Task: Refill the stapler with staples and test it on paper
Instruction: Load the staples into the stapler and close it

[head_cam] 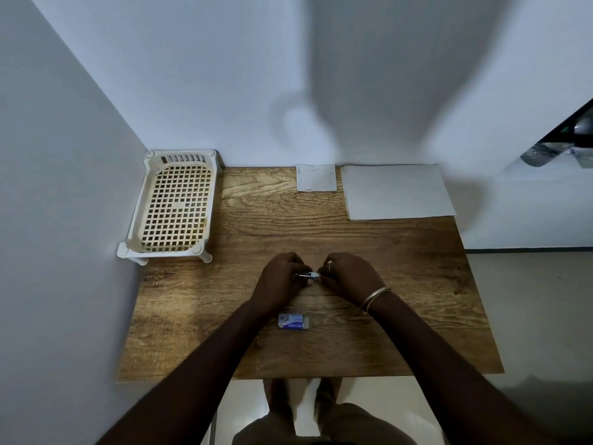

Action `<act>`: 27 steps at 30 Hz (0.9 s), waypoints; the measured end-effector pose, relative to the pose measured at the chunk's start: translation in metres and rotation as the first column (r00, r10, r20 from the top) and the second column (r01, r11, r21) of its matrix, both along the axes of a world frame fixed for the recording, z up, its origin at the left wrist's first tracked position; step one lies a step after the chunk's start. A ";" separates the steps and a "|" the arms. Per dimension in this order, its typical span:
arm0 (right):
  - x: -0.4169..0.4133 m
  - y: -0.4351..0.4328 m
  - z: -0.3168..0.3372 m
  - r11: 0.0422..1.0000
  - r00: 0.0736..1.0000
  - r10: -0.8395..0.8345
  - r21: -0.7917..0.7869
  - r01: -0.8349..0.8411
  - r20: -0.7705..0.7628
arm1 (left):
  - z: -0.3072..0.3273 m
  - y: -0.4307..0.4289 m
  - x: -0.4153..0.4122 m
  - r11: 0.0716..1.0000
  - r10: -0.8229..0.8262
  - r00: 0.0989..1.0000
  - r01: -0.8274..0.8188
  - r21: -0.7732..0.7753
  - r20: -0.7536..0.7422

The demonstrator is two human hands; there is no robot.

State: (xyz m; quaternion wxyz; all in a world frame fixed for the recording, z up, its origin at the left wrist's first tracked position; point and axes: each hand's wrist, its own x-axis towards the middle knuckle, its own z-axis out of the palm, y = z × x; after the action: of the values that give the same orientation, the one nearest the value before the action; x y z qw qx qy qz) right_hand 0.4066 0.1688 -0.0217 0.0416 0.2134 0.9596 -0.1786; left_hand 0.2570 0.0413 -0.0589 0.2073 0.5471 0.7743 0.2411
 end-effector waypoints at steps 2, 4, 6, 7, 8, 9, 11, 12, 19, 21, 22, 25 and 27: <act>0.001 -0.003 -0.002 1.000 1.000 -0.008 0.005 0.008 -0.008 | -0.001 -0.001 0.001 1.000 0.009 1.000 -0.009 -0.001 0.003; 0.002 -0.005 -0.005 1.000 1.000 -0.017 0.009 0.017 -0.010 | -0.002 -0.001 0.000 1.000 0.016 1.000 -0.016 0.002 0.007; 0.003 -0.006 -0.007 1.000 1.000 -0.021 0.018 0.021 -0.015 | -0.002 -0.001 0.000 1.000 0.019 1.000 -0.019 0.006 0.006; 0.004 -0.007 -0.009 0.999 0.999 -0.027 0.018 0.028 -0.025 | -0.002 0.000 0.000 1.000 0.019 1.000 -0.019 0.008 0.003; 0.005 -0.007 -0.011 0.999 0.999 -0.035 0.015 0.036 -0.037 | -0.002 0.000 0.000 1.000 0.017 1.000 -0.017 0.011 0.000; 0.006 -0.007 -0.013 0.999 0.998 -0.041 0.011 0.041 -0.048 | -0.002 0.000 0.000 1.000 0.016 1.000 -0.016 0.018 -0.001; 0.007 -0.007 -0.015 0.999 0.996 -0.044 0.001 0.044 -0.072 | -0.003 -0.001 0.000 0.999 0.020 1.000 -0.021 0.035 0.016; 0.008 -0.007 -0.016 0.999 0.995 -0.045 -0.013 0.044 -0.091 | -0.003 -0.001 0.000 0.999 0.023 0.999 -0.024 0.040 0.026; 0.004 0.000 0.005 0.993 0.966 -0.074 -0.105 0.049 -0.246 | 0.021 0.002 -0.008 0.988 0.071 0.990 -0.086 0.125 0.118; 0.001 0.003 0.023 0.988 0.936 -0.118 -0.136 0.076 -0.333 | 0.039 0.004 -0.013 0.964 0.113 0.965 -0.163 0.208 0.236; -0.002 0.003 0.034 0.984 0.917 -0.143 -0.155 0.091 -0.372 | 0.049 0.005 -0.014 0.948 0.133 0.945 -0.210 0.241 0.298; -0.010 0.004 0.069 0.976 0.871 -0.189 -0.185 0.115 -0.454 | 0.081 0.010 -0.018 0.887 0.164 0.843 -0.353 0.296 0.513; -0.015 0.006 0.094 0.973 0.849 -0.204 -0.197 0.121 -0.488 | 0.101 0.013 -0.020 0.844 0.120 0.744 -0.425 0.327 0.657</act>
State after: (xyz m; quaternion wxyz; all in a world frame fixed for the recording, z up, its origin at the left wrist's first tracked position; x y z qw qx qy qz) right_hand 0.3920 0.1747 0.0724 -0.2092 0.2358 0.8980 -0.3070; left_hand 0.2373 0.0547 0.0420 0.2736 0.3483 0.6586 0.6083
